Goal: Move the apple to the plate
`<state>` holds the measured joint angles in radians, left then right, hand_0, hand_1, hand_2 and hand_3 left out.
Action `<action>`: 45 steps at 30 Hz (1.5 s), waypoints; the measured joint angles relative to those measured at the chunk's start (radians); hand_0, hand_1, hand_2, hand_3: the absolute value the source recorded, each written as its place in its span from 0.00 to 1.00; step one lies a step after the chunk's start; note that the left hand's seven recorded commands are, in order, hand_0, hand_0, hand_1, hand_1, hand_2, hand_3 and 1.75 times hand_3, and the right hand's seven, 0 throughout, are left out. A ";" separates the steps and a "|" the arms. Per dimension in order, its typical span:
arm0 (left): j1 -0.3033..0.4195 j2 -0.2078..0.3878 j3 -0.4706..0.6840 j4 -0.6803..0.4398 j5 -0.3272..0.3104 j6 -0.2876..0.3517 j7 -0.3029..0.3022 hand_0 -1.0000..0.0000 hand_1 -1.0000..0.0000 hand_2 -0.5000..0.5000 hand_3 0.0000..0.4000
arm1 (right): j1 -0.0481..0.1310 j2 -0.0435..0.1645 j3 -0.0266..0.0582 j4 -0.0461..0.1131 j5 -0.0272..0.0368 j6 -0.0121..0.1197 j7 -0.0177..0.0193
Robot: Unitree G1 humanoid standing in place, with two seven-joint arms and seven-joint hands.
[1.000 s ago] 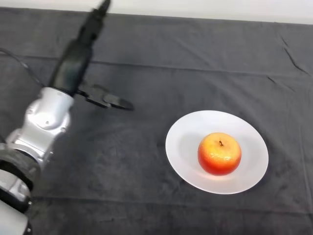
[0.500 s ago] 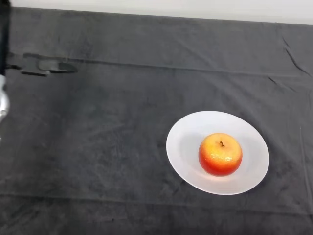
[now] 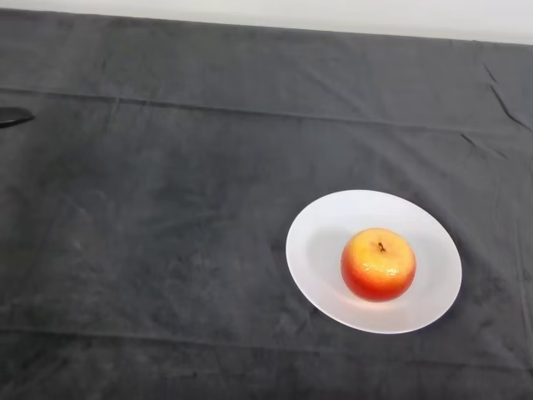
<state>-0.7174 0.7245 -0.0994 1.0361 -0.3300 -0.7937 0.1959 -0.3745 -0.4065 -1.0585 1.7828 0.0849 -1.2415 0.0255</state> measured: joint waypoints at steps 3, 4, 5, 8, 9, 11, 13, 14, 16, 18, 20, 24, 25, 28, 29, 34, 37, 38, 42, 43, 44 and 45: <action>0.000 0.003 0.026 0.000 0.000 -0.011 0.019 1.00 1.00 0.50 0.00 | 0.000 0.000 -0.0006 0.002 0.0007 -0.001 0.0032; 0.000 0.003 0.030 0.000 0.000 -0.014 0.030 1.00 1.00 0.50 0.00 | 0.000 0.000 -0.0009 0.002 0.0010 -0.001 0.0046; 0.000 0.003 0.033 0.000 0.001 -0.015 0.036 1.00 1.00 0.50 0.00 | 0.000 0.000 -0.0009 0.003 0.0010 -0.001 0.0049; 0.000 0.003 0.046 0.004 0.003 -0.015 0.052 1.00 1.00 0.50 0.00 | 0.000 -0.001 -0.0011 0.005 0.0013 -0.003 0.0084; 0.000 0.003 0.049 0.005 0.004 -0.015 0.057 1.00 1.00 0.50 0.00 | 0.000 -0.001 -0.0012 0.005 0.0013 -0.003 0.0091; 0.000 0.003 0.051 0.006 0.011 -0.015 0.065 1.00 1.00 0.50 0.00 | 0.000 -0.001 -0.0013 0.005 0.0017 -0.003 0.0104; 0.000 0.003 0.052 0.006 0.013 -0.015 0.066 1.00 1.00 0.50 0.00 | 0.000 -0.001 -0.0015 0.006 0.0021 -0.004 0.0119; 0.000 0.003 0.055 0.006 0.017 -0.015 0.066 1.00 1.00 0.50 0.00 | 0.000 -0.001 -0.0015 0.006 0.0023 -0.004 0.0123; 0.000 0.002 0.070 0.006 0.025 -0.015 0.066 1.00 1.00 0.50 0.00 | 0.000 -0.001 -0.0015 0.006 0.0025 -0.004 0.0127; 0.000 0.002 0.082 0.006 0.026 -0.015 0.066 1.00 1.00 0.50 0.00 | 0.000 -0.001 -0.0015 0.006 0.0026 -0.004 0.0128; 0.000 0.003 0.088 0.006 0.032 -0.015 0.067 1.00 1.00 0.50 0.00 | 0.000 -0.001 -0.0015 0.006 0.0027 -0.004 0.0129; 0.000 0.003 0.091 0.006 0.035 -0.015 0.064 1.00 1.00 0.50 0.00 | 0.000 -0.001 -0.0015 0.006 0.0035 -0.004 0.0134; 0.000 0.003 0.094 0.006 0.035 -0.015 0.064 1.00 1.00 0.50 0.00 | 0.000 -0.001 -0.0015 0.006 0.0036 -0.004 0.0136; 0.000 0.002 0.116 0.006 0.042 -0.015 0.060 1.00 1.00 0.50 0.00 | 0.000 -0.001 -0.0015 0.006 0.0040 -0.004 0.0140; 0.000 0.002 0.120 0.006 0.043 -0.015 0.060 1.00 1.00 0.50 0.00 | 0.000 -0.001 -0.0015 0.006 0.0042 -0.004 0.0141; 0.000 0.002 0.121 0.006 0.055 -0.015 0.053 1.00 1.00 0.50 0.00 | 0.000 -0.001 -0.0013 0.006 0.0067 -0.004 0.0145; 0.000 0.002 0.123 0.006 0.058 -0.015 0.047 1.00 1.00 0.50 0.00 | 0.000 -0.001 -0.0013 0.006 0.0077 -0.004 0.0146; 0.000 0.002 0.128 0.006 0.062 -0.015 0.046 1.00 1.00 0.50 0.00 | 0.000 -0.001 -0.0013 0.007 0.0079 -0.004 0.0146; 0.000 0.002 0.150 0.006 0.072 -0.014 0.044 1.00 1.00 0.50 0.00 | 0.000 -0.001 -0.0012 0.007 0.0086 -0.004 0.0147; 0.000 0.002 0.153 0.006 0.075 -0.014 0.044 1.00 1.00 0.50 0.00 | 0.000 -0.001 -0.0012 0.007 0.0087 -0.004 0.0147; 0.000 0.002 0.154 0.006 0.077 -0.014 0.044 1.00 1.00 0.50 0.00 | 0.000 -0.001 -0.0012 0.007 0.0088 -0.004 0.0147; 0.000 0.002 0.154 0.006 0.077 -0.014 0.042 1.00 1.00 0.50 0.00 | 0.000 -0.001 -0.0012 0.007 0.0089 -0.004 0.0148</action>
<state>-0.7174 0.7267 0.0545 1.0426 -0.2532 -0.8081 0.2383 -0.3743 -0.4079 -1.0597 1.7895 0.0938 -1.2455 0.0402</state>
